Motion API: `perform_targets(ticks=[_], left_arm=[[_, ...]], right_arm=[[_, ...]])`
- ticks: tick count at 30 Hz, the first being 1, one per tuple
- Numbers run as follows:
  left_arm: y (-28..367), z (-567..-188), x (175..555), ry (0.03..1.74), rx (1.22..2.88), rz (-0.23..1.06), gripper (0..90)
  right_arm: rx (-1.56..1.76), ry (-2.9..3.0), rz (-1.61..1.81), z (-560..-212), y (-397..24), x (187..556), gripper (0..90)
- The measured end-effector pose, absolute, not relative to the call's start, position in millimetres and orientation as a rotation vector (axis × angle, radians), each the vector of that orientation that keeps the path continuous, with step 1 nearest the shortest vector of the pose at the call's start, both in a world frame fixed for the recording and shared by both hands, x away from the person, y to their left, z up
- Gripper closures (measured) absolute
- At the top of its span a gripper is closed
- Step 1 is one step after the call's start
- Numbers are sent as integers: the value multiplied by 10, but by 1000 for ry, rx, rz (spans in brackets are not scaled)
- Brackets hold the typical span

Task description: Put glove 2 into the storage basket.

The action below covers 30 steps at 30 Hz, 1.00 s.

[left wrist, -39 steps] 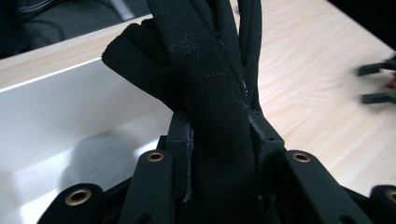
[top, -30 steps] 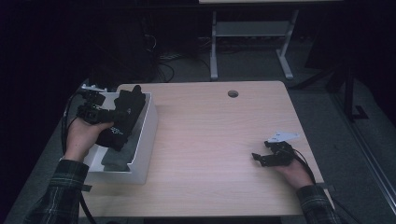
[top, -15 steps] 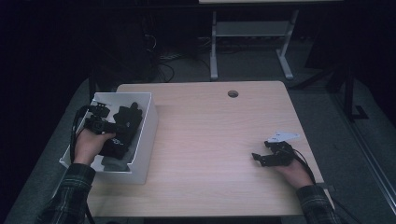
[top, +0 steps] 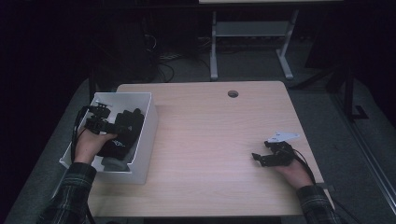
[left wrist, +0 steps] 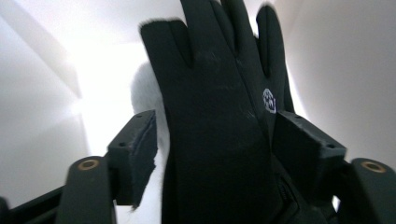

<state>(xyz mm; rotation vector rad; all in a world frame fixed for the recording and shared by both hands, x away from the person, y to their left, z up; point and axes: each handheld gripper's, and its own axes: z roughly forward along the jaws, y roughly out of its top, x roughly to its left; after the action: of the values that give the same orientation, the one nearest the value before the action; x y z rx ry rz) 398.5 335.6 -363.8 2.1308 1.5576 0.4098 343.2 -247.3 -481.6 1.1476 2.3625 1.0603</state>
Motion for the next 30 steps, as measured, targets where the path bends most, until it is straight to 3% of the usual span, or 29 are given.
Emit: perform_targets(ticks=[15,30], left_arm=[[3111,-3201,3906,1392,2095,458,273],[2281,-2991,3786,1108,2094,388,272]], right_arm=[[1149,2360,1062,-4818,-2471,3433,227],[1146,2361,1061,-4818,-2469,3436,226]])
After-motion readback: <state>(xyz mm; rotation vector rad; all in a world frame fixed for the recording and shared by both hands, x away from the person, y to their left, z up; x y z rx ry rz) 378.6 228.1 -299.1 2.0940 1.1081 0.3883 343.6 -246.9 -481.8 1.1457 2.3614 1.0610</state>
